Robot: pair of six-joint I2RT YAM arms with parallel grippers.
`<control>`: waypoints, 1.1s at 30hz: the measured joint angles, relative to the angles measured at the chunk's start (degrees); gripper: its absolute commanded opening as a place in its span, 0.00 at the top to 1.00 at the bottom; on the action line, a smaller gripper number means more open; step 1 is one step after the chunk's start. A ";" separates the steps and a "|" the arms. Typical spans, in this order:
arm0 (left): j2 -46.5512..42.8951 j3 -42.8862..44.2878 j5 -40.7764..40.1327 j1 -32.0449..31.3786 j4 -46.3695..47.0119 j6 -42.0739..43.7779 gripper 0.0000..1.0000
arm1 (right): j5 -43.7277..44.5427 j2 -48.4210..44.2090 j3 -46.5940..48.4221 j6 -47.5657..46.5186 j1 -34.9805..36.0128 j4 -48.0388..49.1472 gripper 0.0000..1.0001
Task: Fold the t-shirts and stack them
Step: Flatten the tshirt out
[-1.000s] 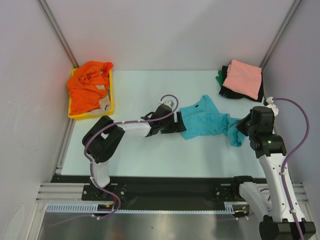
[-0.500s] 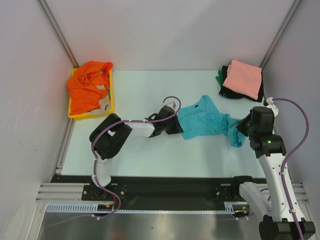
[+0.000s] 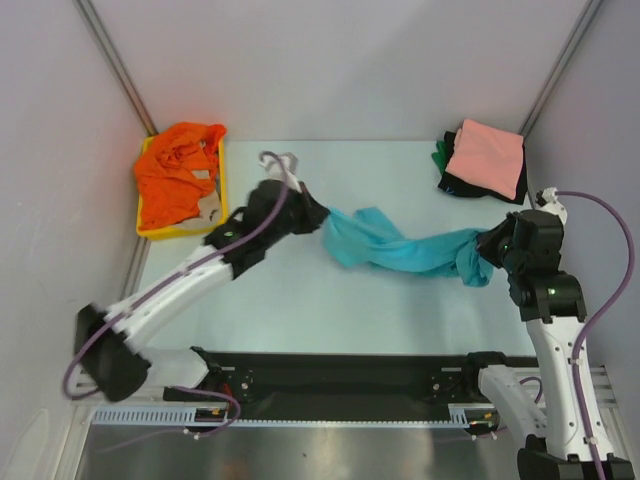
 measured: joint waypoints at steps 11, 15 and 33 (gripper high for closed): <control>-27.23 26.56 -11.85 0.17 -25.81 8.26 1.00 | -5.49 -8.61 10.93 -0.90 0.00 -4.85 1.00; -28.52 37.99 -12.92 0.17 -33.22 11.13 1.00 | -8.68 -13.27 13.09 -0.87 0.00 -5.25 1.00; 10.29 14.71 7.96 24.96 -25.57 14.47 0.23 | -12.11 20.83 -10.27 -1.38 0.63 7.61 0.00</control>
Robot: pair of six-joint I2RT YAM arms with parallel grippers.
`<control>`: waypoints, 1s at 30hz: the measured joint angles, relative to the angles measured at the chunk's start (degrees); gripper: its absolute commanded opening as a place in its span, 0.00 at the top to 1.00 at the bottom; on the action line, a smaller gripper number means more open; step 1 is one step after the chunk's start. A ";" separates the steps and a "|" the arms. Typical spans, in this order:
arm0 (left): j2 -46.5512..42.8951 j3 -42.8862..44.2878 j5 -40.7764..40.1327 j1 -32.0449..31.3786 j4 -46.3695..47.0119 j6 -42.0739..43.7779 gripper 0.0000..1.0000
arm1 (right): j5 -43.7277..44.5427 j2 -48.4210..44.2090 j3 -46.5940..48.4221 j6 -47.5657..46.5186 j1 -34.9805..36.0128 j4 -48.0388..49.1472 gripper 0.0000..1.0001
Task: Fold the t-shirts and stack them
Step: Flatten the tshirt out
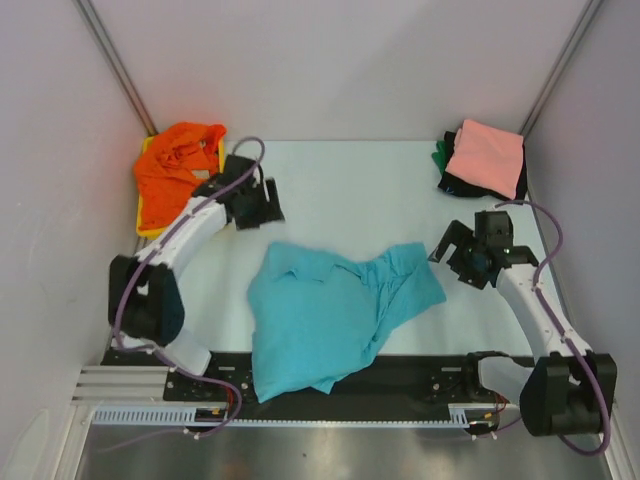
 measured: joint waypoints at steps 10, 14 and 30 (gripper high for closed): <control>-7.37 -18.23 1.31 0.37 6.27 -4.09 0.29 | 5.57 -8.68 -0.66 0.31 11.67 5.18 0.00; -9.86 -22.10 2.21 -0.50 12.28 -5.68 0.33 | 6.25 -4.63 -1.33 0.37 14.03 7.48 0.00; -10.54 -35.21 -0.44 -11.58 14.82 -9.42 0.33 | 7.08 -0.87 -3.67 0.33 15.21 11.82 0.00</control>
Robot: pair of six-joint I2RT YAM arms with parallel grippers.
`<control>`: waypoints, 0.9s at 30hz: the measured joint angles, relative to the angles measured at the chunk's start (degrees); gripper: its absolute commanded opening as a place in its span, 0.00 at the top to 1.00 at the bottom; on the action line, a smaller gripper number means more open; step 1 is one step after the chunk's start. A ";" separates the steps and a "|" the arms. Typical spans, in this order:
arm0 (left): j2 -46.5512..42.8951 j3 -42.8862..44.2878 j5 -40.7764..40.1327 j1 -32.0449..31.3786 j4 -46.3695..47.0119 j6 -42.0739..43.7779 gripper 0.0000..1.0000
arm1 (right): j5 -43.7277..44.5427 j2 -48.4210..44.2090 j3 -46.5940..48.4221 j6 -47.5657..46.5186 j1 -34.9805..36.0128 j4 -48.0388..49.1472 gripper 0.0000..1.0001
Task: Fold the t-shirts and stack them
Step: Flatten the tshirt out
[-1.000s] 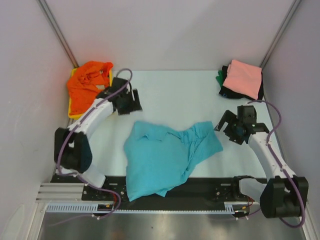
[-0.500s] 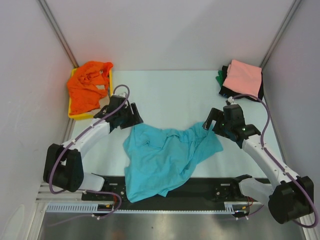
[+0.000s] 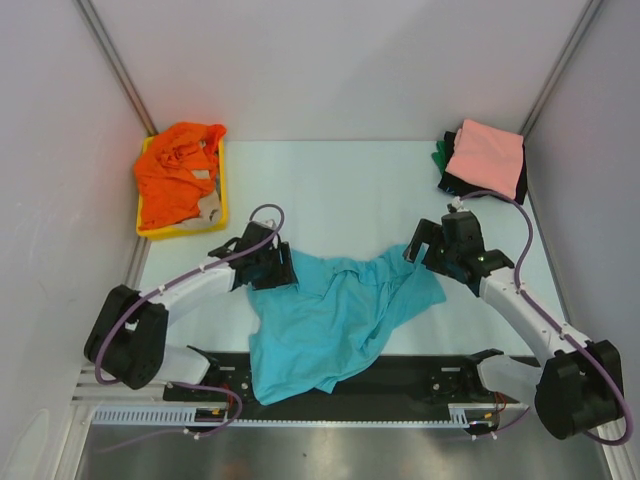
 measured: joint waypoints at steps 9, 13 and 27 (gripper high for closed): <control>-1.46 -5.22 -2.82 -0.31 0.63 -1.16 0.34 | 0.44 0.46 -0.72 -0.02 0.00 0.15 0.00; -1.66 -5.62 -2.95 -0.31 1.68 -1.29 0.35 | 0.46 0.59 -0.72 -0.02 0.00 0.35 0.01; -1.55 -6.03 -2.97 -0.31 4.02 -1.38 0.60 | 0.76 1.55 -1.68 -0.02 0.04 0.72 0.01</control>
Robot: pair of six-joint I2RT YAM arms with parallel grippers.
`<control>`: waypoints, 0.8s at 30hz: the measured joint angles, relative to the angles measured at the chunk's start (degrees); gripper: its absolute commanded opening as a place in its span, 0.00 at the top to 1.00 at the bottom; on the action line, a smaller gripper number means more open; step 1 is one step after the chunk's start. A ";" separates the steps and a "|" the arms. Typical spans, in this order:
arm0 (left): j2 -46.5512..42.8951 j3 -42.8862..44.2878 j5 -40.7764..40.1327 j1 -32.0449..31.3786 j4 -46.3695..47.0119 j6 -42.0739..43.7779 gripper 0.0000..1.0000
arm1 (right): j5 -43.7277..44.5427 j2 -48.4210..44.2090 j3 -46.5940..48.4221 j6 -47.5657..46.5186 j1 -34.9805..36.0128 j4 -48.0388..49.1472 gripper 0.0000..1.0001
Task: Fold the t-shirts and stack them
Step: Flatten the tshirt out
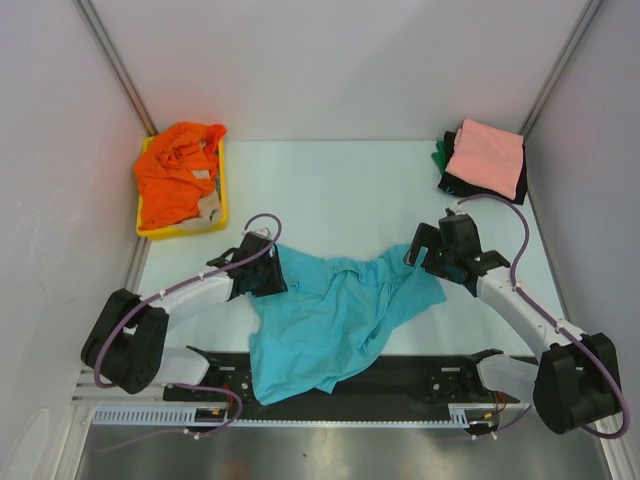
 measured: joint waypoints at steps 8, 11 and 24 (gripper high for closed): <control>0.02 0.44 -0.20 0.00 -0.17 -0.37 1.00 | 0.11 0.85 -0.22 -0.02 0.02 0.37 0.02; -0.07 2.19 -0.72 0.02 -1.77 -0.24 1.00 | 0.09 0.87 -0.98 -0.02 0.22 0.83 0.03; -4.83 22.71 -2.27 5.16 -14.27 6.32 1.00 | 1.92 1.05 -5.99 1.29 7.21 2.21 0.23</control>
